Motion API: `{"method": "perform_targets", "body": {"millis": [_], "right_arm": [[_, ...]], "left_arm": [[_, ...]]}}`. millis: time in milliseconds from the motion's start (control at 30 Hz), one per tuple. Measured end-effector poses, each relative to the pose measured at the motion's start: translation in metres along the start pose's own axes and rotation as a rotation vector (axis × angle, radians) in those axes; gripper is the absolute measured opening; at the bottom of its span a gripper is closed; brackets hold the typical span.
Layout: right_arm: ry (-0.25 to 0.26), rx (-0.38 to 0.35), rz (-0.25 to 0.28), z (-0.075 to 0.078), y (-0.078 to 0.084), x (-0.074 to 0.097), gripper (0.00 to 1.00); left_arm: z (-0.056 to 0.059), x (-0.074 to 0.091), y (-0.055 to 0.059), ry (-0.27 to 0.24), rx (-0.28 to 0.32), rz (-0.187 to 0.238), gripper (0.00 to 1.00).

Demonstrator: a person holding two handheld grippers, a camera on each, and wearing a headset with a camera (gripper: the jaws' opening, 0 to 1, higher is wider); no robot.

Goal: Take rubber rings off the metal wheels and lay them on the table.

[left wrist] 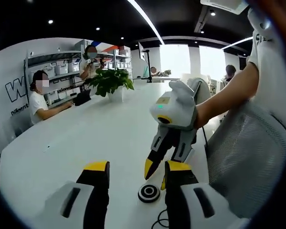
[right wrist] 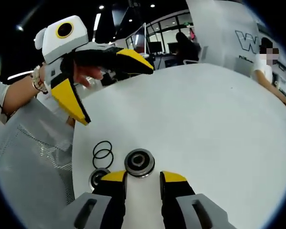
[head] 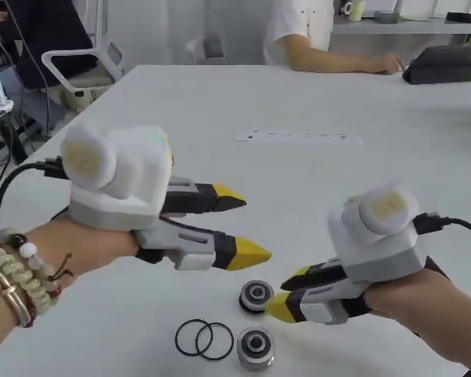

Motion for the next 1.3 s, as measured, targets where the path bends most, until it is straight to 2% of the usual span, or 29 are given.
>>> {"method": "perform_targets", "body": {"millis": [67, 133, 300, 400, 467, 533, 733, 833, 933, 1167, 1300], "right_arm": [[-0.006, 0.006, 0.001, -0.001, 0.0, -0.001, 0.26], [-0.014, 0.015, -0.006, -0.004, 0.001, -0.002, 0.26], [-0.019, 0.025, -0.002, -0.004, 0.001, -0.004, 0.26], [-0.02, 0.03, 0.004, -0.005, 0.001, -0.004, 0.27], [-0.019, 0.04, 0.002, -0.005, 0.001, -0.005, 0.27], [-0.016, 0.044, -0.001, -0.005, 0.002, -0.006, 0.28], [-0.011, 0.065, -0.004, -0.006, 0.002, -0.007, 0.3], [-0.014, 0.068, -0.008, -0.007, 0.003, -0.008, 0.3], [-0.014, 0.075, -0.01, -0.007, 0.003, -0.009, 0.3], [0.017, 0.1, 0.01, -0.002, -0.001, -0.008, 0.31], [0.016, 0.109, 0.021, -0.004, -0.003, -0.01, 0.32]], "left_arm": [[0.001, -0.003, 0.005, -0.002, -0.012, -0.014, 0.36], [0.007, -0.008, 0.021, -0.006, -0.029, -0.03, 0.3], [0.013, -0.015, 0.051, 0.005, -0.005, -0.092, 0.23], [0.016, -0.018, 0.059, 0.017, -0.011, -0.121, 0.2], [0.015, -0.021, 0.065, 0.001, 0.016, -0.133, 0.18], [0.015, -0.025, 0.069, 0.007, 0.035, -0.14, 0.16], [0.018, -0.028, 0.07, 0.011, 0.061, -0.134, 0.14], [0.02, -0.029, 0.074, 0.015, 0.048, -0.154, 0.13], [0.021, -0.028, 0.079, 0.022, 0.073, -0.16, 0.12], [0.019, -0.029, 0.077, 0.007, 0.099, -0.143, 0.08], [0.019, -0.03, 0.077, 0.003, 0.127, -0.133, 0.07]]}}
Point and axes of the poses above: the centre of the closed fingertips' face, and the gripper's own axes: x roughly backward along the fingers, z roughly to its right, y roughly out of its underside, the point moved 1 cm from there along x, roughly backward along the fingers, and after that the axes turned 1 degree about x, right-handed, at the moved point
